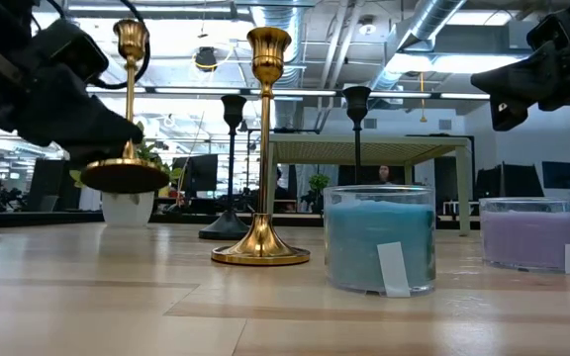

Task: Pick & Place candle stick holders
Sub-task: Put the gold candle holder on the shelf

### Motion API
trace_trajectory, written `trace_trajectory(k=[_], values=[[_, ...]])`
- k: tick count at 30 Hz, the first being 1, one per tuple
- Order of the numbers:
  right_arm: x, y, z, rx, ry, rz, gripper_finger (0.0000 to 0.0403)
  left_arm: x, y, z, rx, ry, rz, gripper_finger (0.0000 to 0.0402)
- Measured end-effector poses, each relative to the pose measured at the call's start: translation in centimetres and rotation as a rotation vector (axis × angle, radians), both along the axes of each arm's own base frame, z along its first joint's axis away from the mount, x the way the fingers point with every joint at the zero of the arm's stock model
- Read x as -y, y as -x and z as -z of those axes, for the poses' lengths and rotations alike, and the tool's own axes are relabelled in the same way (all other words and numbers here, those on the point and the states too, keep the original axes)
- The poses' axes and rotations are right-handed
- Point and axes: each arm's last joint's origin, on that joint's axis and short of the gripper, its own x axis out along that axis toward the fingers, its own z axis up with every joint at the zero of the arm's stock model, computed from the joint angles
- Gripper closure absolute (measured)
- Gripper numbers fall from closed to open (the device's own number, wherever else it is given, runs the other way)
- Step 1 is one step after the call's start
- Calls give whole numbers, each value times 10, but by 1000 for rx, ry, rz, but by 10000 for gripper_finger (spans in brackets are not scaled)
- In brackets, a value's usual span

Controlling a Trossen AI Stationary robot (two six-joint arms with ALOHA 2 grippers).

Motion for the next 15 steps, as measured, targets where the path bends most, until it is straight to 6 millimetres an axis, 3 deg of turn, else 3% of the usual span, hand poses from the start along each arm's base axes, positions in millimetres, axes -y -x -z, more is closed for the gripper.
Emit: trace_trajectory(k=[7, 15], values=[[1, 0, -1, 7, 24, 29, 403, -21, 1, -3, -51, 4, -146, 387], [2, 0, -1, 13, 24, 84, 403, -37, -3, -51, 75, -97, -177, 387]])
